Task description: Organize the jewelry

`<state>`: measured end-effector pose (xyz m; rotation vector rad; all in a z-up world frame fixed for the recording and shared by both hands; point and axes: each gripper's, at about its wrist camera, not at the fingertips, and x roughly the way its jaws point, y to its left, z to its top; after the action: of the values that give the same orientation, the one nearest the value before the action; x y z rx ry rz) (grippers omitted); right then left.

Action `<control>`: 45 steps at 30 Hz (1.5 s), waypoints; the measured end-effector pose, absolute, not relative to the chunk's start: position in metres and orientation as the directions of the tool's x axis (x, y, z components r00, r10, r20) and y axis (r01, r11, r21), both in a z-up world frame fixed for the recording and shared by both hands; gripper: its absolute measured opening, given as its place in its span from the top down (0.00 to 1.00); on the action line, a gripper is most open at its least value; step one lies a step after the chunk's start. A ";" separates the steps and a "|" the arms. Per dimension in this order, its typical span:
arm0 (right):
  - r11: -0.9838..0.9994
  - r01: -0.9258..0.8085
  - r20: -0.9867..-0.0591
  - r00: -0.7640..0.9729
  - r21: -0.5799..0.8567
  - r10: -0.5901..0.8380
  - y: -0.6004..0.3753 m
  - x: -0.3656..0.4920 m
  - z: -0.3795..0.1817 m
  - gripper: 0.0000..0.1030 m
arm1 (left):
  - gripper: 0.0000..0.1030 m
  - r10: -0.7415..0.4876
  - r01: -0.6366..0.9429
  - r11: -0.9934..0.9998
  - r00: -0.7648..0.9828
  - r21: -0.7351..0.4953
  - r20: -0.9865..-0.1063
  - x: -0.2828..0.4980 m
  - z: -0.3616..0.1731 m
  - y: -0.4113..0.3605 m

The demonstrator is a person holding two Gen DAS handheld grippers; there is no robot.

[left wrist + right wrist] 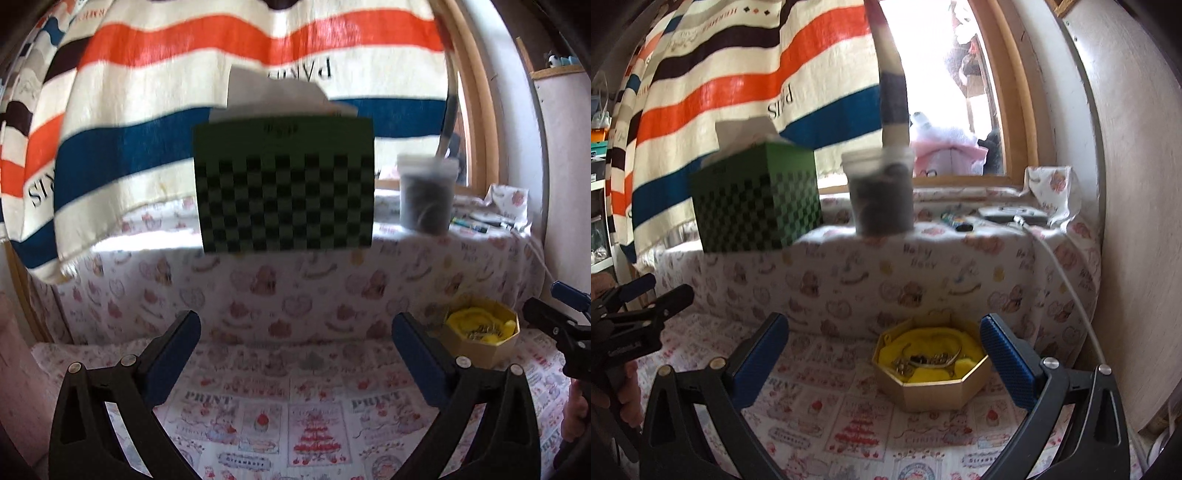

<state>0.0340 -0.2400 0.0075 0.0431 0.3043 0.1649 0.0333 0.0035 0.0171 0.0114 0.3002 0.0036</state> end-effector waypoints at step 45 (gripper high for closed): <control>0.997 -0.079 -0.302 0.951 -0.008 0.072 -0.237 0.038 -0.002 0.00 | 0.00 0.057 -0.063 0.998 0.955 -0.013 -0.290 0.037 0.000 0.004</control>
<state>0.0383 -0.2370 -0.0021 -0.0204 0.3065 0.0767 0.0372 0.0043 0.0001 -0.0225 0.2942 0.0609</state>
